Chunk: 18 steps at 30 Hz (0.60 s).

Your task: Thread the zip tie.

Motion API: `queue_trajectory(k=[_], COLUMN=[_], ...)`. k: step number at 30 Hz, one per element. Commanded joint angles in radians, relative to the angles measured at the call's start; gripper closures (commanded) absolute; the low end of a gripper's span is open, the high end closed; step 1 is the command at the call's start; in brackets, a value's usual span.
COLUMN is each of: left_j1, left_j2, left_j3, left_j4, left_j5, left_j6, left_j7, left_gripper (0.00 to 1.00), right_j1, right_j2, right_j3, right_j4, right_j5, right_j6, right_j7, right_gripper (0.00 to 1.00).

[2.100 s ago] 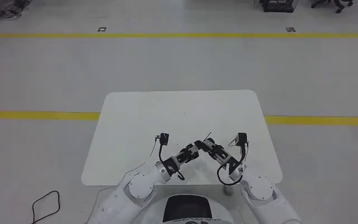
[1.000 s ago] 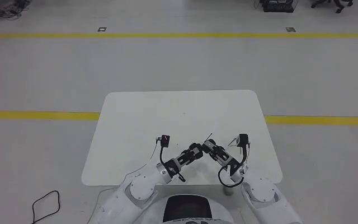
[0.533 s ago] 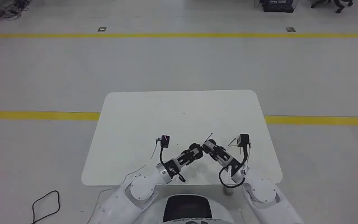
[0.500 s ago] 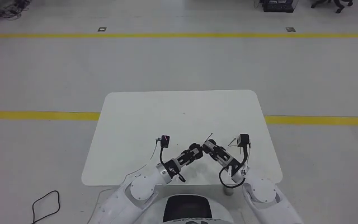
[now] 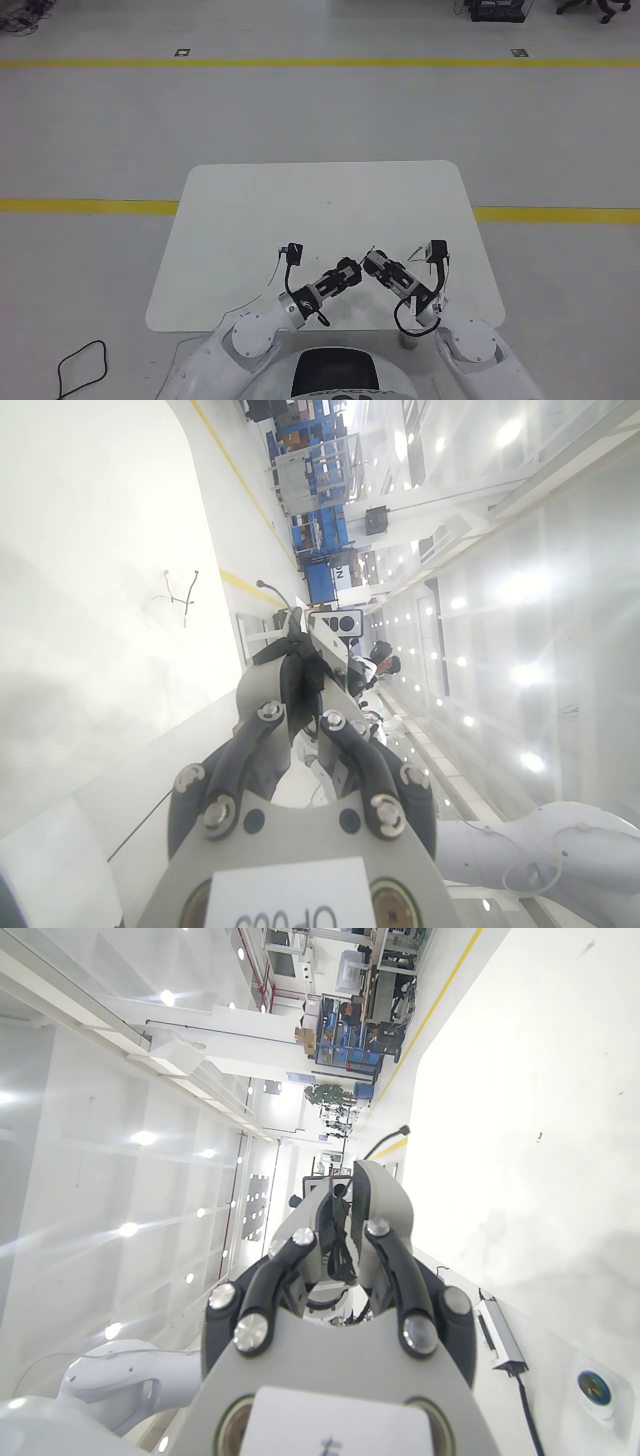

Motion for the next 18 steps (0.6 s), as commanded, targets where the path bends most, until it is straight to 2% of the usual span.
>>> queue_trajectory(k=[1,4,5,7,14,16,18], left_j1=[0.006,0.015,0.015,0.005,0.005,0.001,-0.010], left_j2=[0.007,0.019,0.024,0.031,0.031,0.029,0.031], left_j3=[-0.016,-0.049,-0.059,-0.071,-0.071,-0.064,-0.065], left_j4=[0.000,0.004,0.009,0.016,0.016,0.026,0.047], left_j5=[-0.015,-0.045,-0.048,-0.019,-0.019,-0.041,-0.051], left_j6=[-0.012,-0.035,-0.045,-0.055,-0.055,-0.037,-0.022], left_j7=[-0.036,-0.099,-0.139,-0.186,-0.186,-0.181,-0.212], left_gripper=[1.00,1.00,1.00,1.00,1.00,1.00,1.00], right_j1=[-0.006,-0.012,-0.012,-0.012,-0.012,-0.011,0.006], right_j2=[0.004,0.011,0.011,0.011,0.011,0.011,0.013], right_j3=[0.018,0.044,0.044,0.044,0.044,0.042,0.033], right_j4=[-0.011,-0.013,-0.013,-0.013,-0.013,-0.011,0.005], right_j5=[-0.002,0.006,0.006,0.006,0.006,0.006,0.037], right_j6=[0.000,0.000,0.000,0.000,0.000,0.003,0.009], right_j7=[0.019,0.078,0.078,0.078,0.078,0.079,0.149], right_gripper=[0.00,0.00,0.00,0.00,0.00,0.00,0.00])
